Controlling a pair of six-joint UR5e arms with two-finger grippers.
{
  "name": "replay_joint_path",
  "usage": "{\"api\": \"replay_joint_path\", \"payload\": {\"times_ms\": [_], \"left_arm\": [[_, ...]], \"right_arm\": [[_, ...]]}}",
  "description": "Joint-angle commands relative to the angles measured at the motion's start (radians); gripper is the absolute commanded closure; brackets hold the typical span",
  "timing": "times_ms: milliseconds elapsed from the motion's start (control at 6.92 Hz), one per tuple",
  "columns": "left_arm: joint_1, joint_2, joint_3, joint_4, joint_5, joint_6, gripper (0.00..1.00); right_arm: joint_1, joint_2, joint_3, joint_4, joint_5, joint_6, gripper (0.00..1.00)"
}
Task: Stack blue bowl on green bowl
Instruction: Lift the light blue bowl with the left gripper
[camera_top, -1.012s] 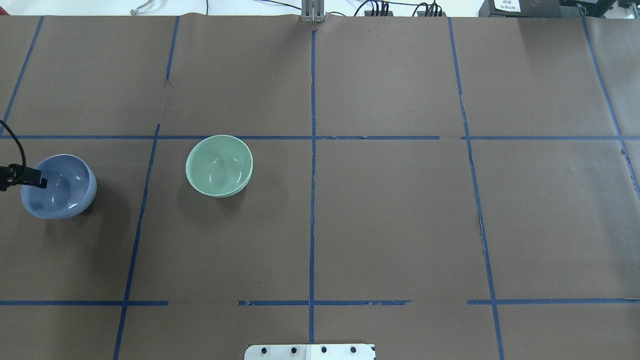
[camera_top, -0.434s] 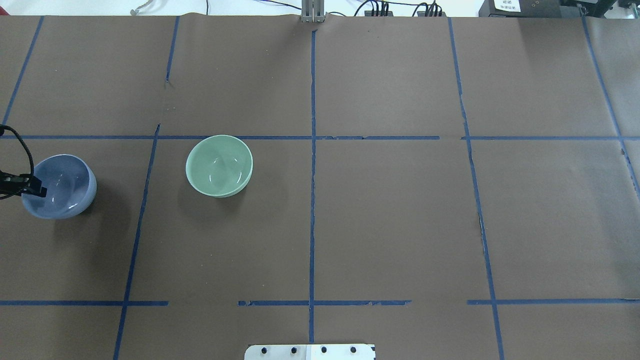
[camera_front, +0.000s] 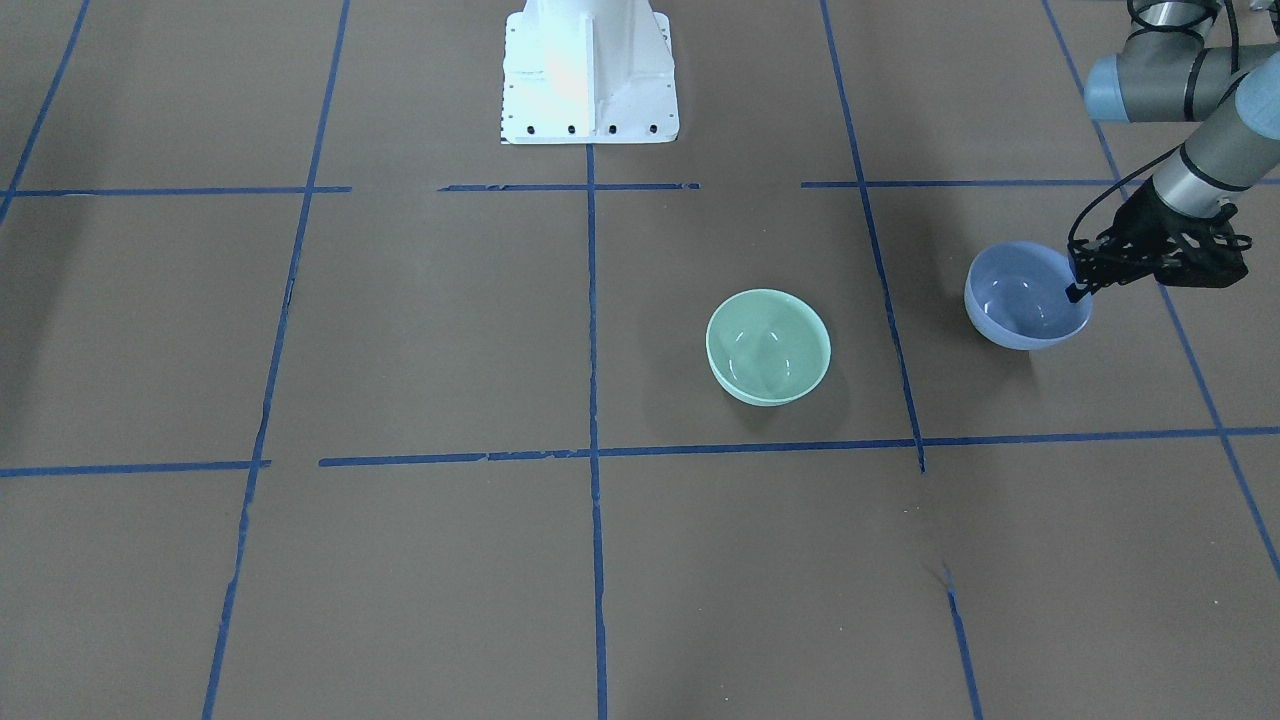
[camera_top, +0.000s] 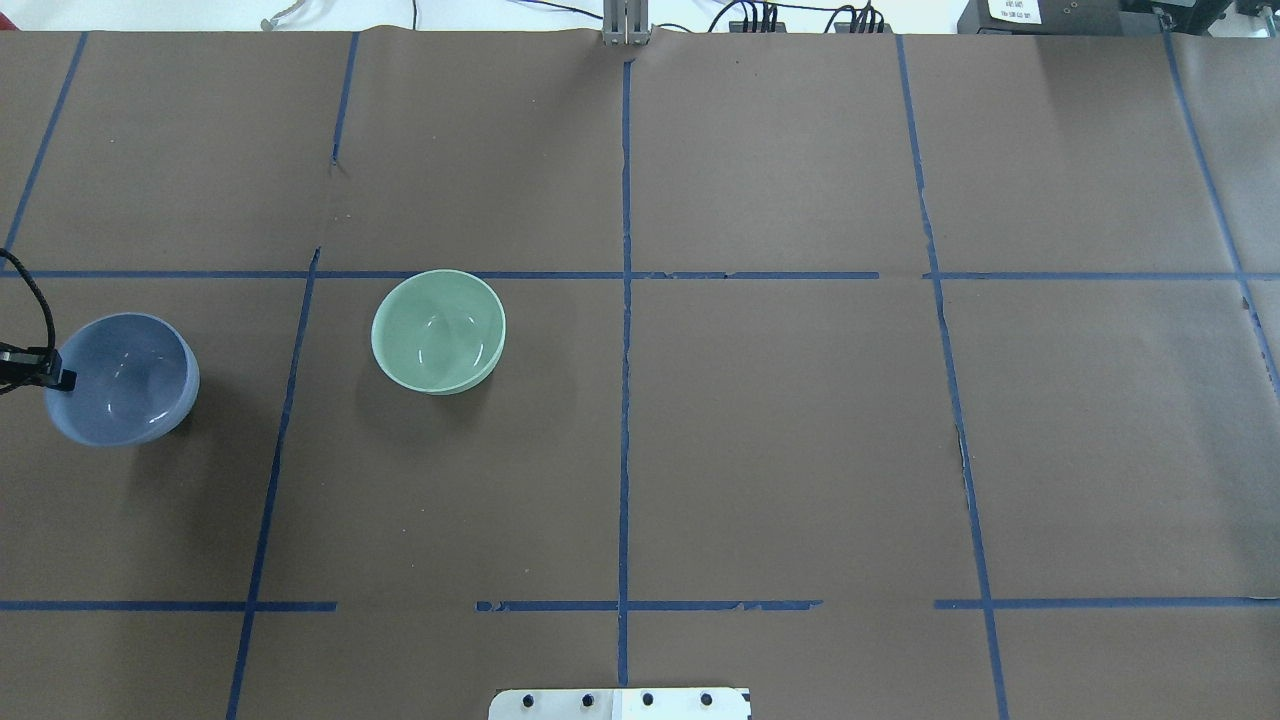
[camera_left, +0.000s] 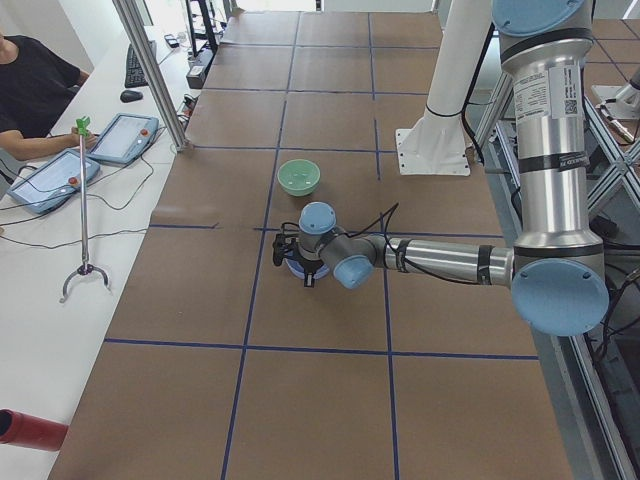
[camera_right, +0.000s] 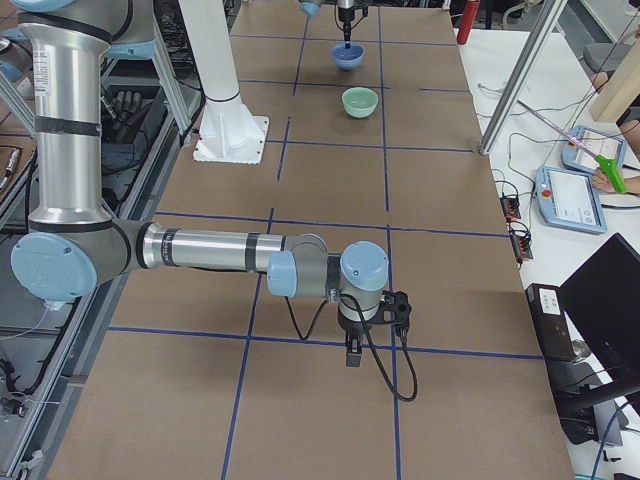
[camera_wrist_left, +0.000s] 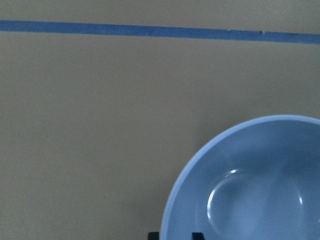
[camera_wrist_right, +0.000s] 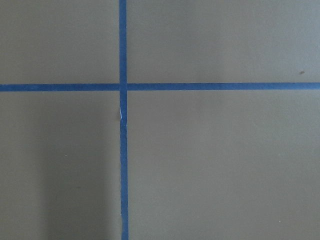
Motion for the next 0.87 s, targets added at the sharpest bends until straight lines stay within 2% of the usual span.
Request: {"api": "replay_joint_path", "payload": {"times_ms": [0,145,434,723], "left_arm": [[-0.128,0.019,-0.114,0.174,-0.090,0.170,1.00],[-0.201,-0.001,-0.198,0.363,-0.091,0.298,1.00],[-0.343,-0.189,-0.319,0.755,-0.088,0.410,1.00],[-0.375,-0.327,-0.395,1.024,-0.083,0.428,1.00]], "right_arm": [[0.000,0.000,0.000,0.000,0.000,0.000,0.00],[0.000,0.000,0.000,0.000,0.002,0.000,0.00],[0.000,0.000,0.000,-0.001,0.002,0.000,0.00],[0.000,0.000,0.000,-0.002,0.002,0.000,0.00]]}}
